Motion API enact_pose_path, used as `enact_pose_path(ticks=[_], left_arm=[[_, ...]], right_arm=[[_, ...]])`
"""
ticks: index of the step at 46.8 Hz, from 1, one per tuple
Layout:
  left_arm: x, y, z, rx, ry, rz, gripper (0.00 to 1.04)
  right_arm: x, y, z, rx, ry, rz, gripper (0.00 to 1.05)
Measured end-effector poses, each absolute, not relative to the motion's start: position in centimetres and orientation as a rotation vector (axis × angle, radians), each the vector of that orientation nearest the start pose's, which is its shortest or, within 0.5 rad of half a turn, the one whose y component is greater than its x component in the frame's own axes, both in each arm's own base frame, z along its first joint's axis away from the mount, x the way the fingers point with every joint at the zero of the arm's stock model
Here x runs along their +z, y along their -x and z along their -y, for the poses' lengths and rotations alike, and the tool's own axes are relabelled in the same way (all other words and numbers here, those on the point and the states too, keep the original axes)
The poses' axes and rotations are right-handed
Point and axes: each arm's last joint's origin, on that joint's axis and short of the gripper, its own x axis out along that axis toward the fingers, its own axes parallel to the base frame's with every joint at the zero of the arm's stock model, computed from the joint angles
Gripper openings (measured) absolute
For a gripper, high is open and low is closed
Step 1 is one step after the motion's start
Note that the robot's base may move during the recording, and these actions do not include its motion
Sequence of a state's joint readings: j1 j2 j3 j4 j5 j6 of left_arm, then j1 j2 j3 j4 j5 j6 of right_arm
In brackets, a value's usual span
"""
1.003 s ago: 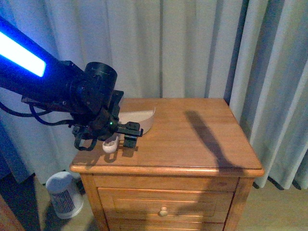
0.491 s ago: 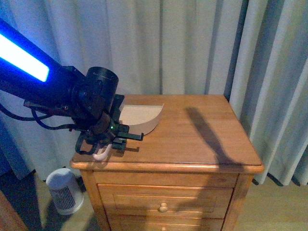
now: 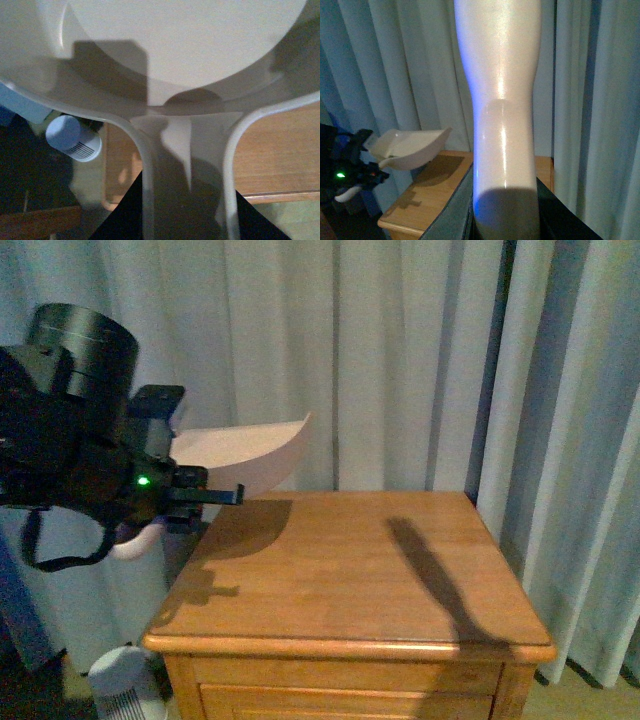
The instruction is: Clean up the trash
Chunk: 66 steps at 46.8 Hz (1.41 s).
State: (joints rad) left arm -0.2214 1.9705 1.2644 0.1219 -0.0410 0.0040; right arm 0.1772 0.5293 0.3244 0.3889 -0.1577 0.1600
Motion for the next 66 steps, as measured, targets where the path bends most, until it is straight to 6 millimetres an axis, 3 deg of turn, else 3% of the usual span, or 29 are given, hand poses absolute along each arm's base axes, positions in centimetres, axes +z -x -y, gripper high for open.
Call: enact_pose_path(ticks=[9, 12, 25, 32, 49, 66], left_arm=[[20.9, -36.3, 7.6, -0.156, -0.085, -0.491, 0.24], [21.7, -33.2, 7.2, -0.163, -0.092, -0.465, 0.24], [23.1, -23.7, 6.3, -0.146, -0.176, -0.313, 0.24], [23.1, -20.3, 5.4, -0.119, -0.194, -0.27, 0.24], [22.9, -14.4, 3.0, -0.06, -0.178, -0.148, 0.24], [23.1, -14.1, 2.9, -0.059, -0.173, -0.127, 0.24]], right_arm=[[26.3, -13.6, -2.9, 0.348, -0.16, 0.158, 0.19], [26.3, -13.6, -2.9, 0.348, -0.16, 0.158, 0.19], [26.3, -13.6, -2.9, 0.348, -0.16, 0.158, 0.19], [26.3, -13.6, -2.9, 0.348, -0.16, 0.158, 0.19], [26.3, -13.6, -2.9, 0.348, -0.16, 0.158, 0.19], [26.3, -13.6, -2.9, 0.348, -0.16, 0.158, 0.19]])
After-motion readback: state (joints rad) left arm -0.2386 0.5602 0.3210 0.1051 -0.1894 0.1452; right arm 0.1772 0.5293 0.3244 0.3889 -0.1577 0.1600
